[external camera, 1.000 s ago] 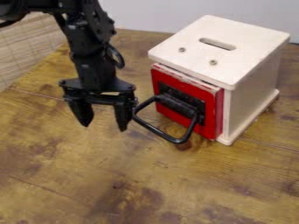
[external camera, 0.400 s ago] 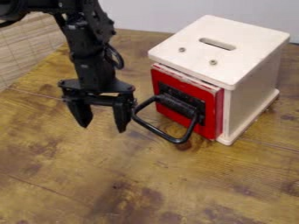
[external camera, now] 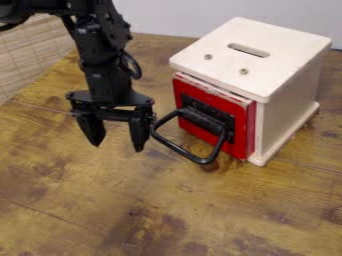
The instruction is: Close the drawer
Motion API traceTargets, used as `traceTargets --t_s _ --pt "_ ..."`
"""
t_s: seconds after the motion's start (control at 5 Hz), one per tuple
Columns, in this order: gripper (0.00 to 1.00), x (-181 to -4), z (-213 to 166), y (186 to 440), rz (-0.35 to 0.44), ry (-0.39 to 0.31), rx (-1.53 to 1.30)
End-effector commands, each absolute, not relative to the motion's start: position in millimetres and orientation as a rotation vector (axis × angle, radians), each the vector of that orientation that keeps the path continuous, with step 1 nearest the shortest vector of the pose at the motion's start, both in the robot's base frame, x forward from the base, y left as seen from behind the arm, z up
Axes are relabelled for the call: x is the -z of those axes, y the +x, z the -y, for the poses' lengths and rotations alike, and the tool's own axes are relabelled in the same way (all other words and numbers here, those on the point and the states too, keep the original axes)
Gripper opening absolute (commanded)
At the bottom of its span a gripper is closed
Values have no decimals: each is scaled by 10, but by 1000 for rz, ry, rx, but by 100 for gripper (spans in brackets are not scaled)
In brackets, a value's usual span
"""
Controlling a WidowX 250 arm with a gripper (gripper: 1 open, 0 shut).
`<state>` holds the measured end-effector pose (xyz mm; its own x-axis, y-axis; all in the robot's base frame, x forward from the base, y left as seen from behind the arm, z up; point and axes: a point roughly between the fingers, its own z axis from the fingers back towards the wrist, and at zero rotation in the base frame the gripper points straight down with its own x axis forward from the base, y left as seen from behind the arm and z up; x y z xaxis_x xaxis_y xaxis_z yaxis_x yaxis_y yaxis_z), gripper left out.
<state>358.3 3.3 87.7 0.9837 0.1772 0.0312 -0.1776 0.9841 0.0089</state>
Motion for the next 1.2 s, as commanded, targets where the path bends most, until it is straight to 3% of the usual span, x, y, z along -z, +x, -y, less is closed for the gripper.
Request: traceTargets --t_s 0.0,1.0 --pt "100 -1327 -17 3667 164 3 -169" --pt "100 -1318 34 3641 155 18 -164"
